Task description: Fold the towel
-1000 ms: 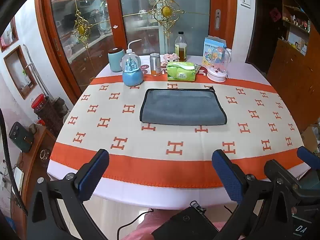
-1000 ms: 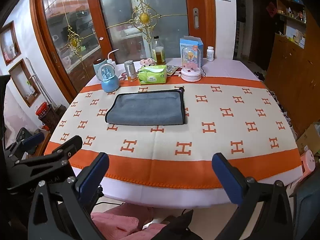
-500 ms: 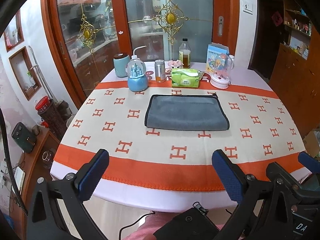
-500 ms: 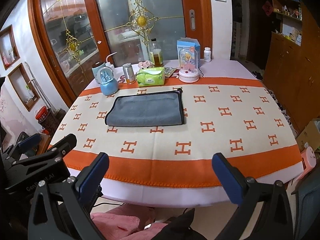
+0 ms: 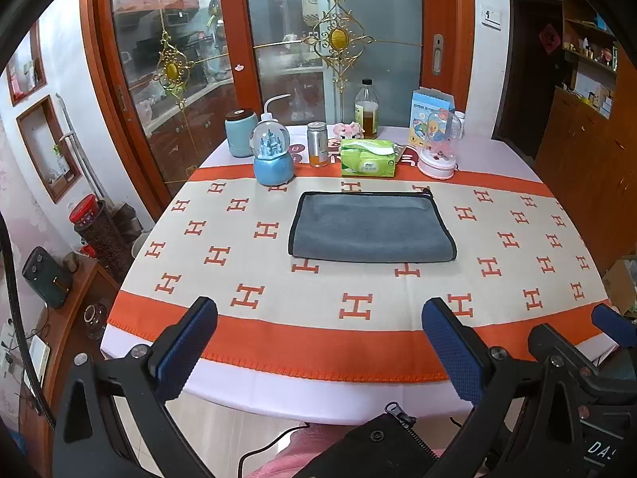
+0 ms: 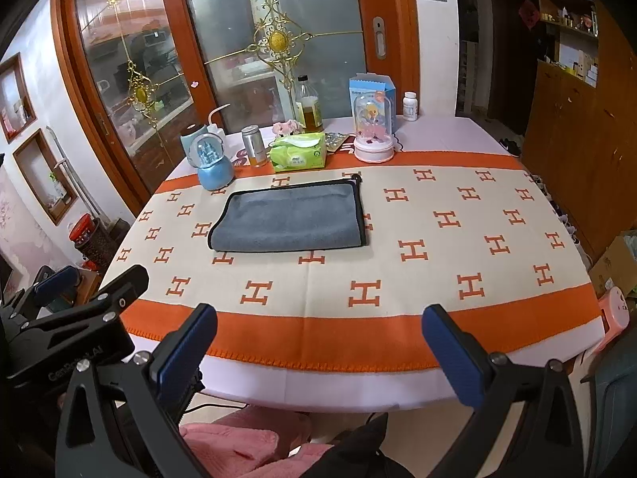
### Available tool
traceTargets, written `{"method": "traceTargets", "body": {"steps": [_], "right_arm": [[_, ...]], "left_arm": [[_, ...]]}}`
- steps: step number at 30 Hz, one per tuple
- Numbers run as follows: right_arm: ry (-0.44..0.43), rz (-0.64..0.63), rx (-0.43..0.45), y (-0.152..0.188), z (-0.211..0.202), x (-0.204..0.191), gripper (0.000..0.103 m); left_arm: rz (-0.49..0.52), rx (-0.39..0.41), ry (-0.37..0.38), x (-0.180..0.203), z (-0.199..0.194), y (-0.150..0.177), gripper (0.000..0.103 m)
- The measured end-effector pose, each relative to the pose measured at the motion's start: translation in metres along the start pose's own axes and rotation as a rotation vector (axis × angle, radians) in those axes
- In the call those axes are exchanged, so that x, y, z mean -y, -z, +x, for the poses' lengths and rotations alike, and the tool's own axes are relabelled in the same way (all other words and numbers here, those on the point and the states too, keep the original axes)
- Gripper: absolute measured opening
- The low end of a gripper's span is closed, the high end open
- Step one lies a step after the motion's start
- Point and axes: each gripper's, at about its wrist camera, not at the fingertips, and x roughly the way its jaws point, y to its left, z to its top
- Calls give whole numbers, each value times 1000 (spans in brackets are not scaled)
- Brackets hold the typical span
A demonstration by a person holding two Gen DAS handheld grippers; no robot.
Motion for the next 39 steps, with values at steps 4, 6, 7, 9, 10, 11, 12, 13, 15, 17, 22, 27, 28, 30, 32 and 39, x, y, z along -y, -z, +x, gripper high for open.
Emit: {"method": "traceTargets", "body": {"steps": [4,6,7,9,10,11,12,13,15,17,22,27,28,30,32,39], "right_arm": [[0,0,1,0,0,0,103],[-1,1,0,0,0,0,103],[-1,0,1,0,0,0,103],[0,-1,1,0,0,0,103],[0,0,1,0,0,0,103],[0,0,2,0,0,0,103],[1,1,1,0,0,0,103],[1,0,1,0,0,0,103],[2,0,-2,0,1,0,103],[2,-1,-4,0,1,-1,103],[3,5,-13,2,5,2,103],[3,13,-22,-1,6,5,103],[3,13,-24,0,7,6,103],[3,14,-25,1,6,6,103],[3,14,-26,0,6,6,103],[0,13,-31,0,7,7,103]], "left_arm": [[0,-2,-3,1,0,0,102],[0,-2,-3,1,0,0,102],[0,-2,-4,1,0,0,102],[-2,0,-3,1,0,1,102],[-1,0,-3,1,0,0,102],[-2,-1,-4,1,0,0,102],[-2,0,-3,1,0,1,102],[-3,-1,-4,1,0,0,102],[-3,0,-2,1,0,1,102],[0,-1,-2,1,0,1,102],[-1,-4,-2,1,1,-1,102],[4,-12,1,5,7,-2,102],[4,-12,1,5,7,-2,102],[6,-14,2,6,7,-1,102],[7,-15,2,8,9,-2,102],[7,-15,3,8,9,-2,102]]}}
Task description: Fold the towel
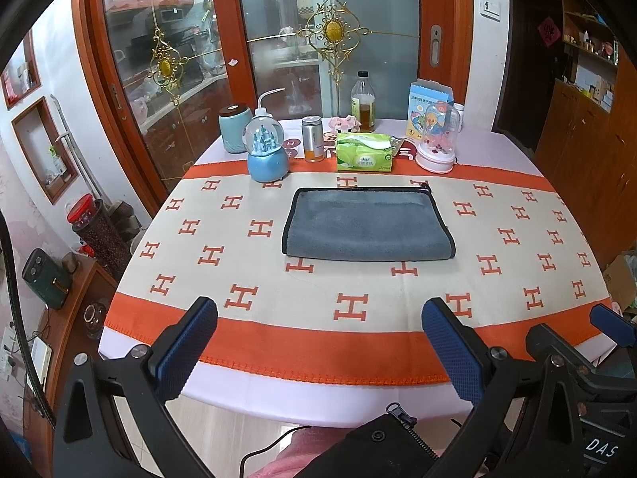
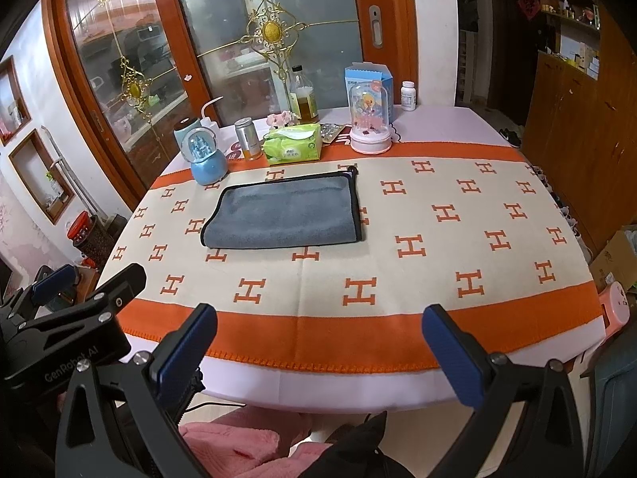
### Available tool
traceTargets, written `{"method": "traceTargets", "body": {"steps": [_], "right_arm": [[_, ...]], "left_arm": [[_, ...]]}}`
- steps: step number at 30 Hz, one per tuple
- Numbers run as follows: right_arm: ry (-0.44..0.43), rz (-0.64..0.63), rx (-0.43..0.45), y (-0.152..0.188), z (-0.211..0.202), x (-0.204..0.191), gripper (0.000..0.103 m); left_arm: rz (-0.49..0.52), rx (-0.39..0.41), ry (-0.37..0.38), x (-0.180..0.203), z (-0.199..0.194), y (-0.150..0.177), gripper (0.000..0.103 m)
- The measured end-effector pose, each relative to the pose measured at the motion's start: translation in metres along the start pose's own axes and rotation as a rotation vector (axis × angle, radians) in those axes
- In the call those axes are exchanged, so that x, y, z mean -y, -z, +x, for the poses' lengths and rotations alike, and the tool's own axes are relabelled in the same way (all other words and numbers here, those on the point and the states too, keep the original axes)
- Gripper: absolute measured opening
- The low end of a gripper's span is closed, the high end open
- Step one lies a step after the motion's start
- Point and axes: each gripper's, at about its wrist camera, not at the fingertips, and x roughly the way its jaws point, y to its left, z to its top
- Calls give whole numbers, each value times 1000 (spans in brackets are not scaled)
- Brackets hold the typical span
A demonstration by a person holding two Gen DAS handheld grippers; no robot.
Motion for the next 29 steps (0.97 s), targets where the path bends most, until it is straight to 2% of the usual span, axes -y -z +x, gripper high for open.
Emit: {"method": "traceTargets", "body": {"steps": [29], "right_arm": [[-1,-2,-11,3,5,0,103]], "left_arm": [[3,-5,1,4,3,1,102]]}}
